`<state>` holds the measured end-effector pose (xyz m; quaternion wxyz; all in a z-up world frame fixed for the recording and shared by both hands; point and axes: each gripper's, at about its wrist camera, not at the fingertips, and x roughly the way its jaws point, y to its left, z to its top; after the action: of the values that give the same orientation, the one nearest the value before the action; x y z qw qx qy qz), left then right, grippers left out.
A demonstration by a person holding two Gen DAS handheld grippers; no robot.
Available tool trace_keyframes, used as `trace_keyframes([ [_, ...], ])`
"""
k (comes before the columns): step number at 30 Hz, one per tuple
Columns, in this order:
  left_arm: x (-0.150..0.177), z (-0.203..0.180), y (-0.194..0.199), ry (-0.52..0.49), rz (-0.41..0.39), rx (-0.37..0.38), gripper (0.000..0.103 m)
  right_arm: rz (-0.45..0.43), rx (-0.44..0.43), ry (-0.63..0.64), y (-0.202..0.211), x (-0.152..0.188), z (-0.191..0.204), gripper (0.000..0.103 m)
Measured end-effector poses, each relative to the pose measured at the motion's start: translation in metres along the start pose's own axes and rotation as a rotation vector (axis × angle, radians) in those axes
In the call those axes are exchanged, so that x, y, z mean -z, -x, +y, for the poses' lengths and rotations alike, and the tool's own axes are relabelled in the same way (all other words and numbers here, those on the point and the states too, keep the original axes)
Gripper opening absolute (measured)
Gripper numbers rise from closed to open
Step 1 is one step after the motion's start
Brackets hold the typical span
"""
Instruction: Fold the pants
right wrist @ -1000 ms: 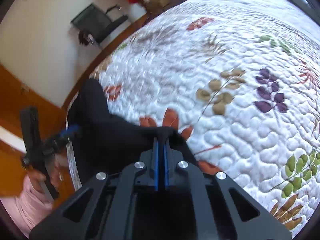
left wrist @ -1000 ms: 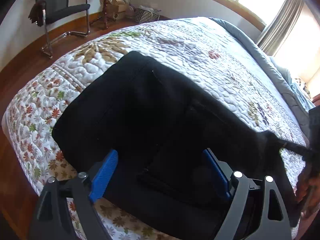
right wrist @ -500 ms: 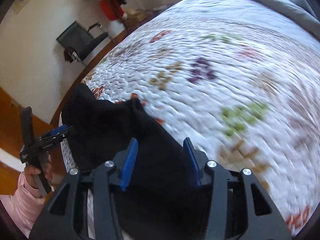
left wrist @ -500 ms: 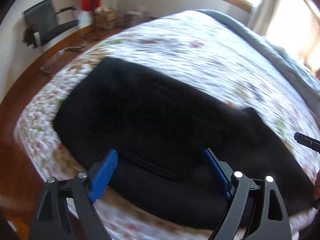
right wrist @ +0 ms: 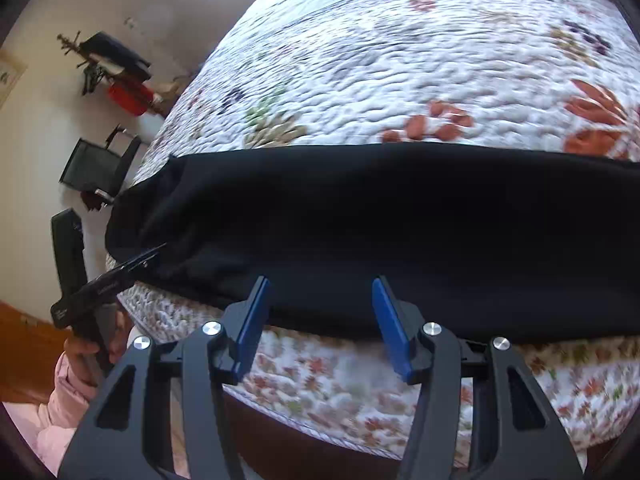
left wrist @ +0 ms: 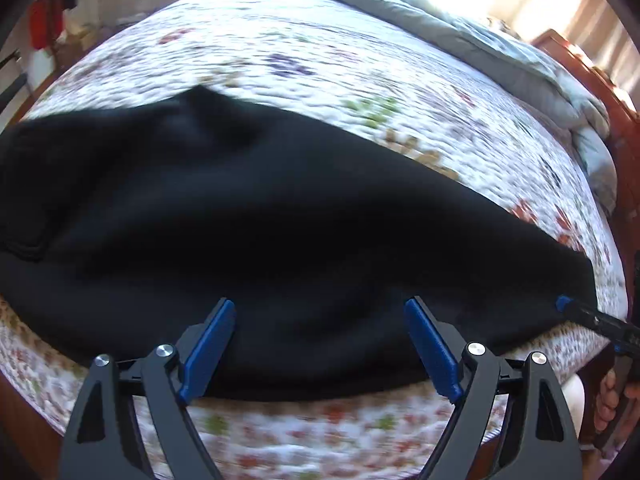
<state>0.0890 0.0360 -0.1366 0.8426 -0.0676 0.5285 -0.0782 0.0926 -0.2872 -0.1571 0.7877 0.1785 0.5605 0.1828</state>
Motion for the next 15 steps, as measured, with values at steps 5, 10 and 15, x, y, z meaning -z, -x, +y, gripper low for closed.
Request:
trace_keyframes([
  [5, -0.004, -0.039, -0.011, -0.099, 0.015, -0.029, 0.087, -0.098, -0.003, -0.159, 0.042, 0.011, -0.05, 0.054],
  [10, 0.004, -0.062, -0.044, -0.178, 0.149, -0.097, 0.096, -0.132, -0.047, -0.301, 0.068, 0.026, -0.093, 0.054],
  [15, 0.002, -0.072, -0.018, -0.095, 0.129, 0.077, 0.095, -0.172, -0.018, -0.409, 0.083, 0.042, -0.126, 0.062],
])
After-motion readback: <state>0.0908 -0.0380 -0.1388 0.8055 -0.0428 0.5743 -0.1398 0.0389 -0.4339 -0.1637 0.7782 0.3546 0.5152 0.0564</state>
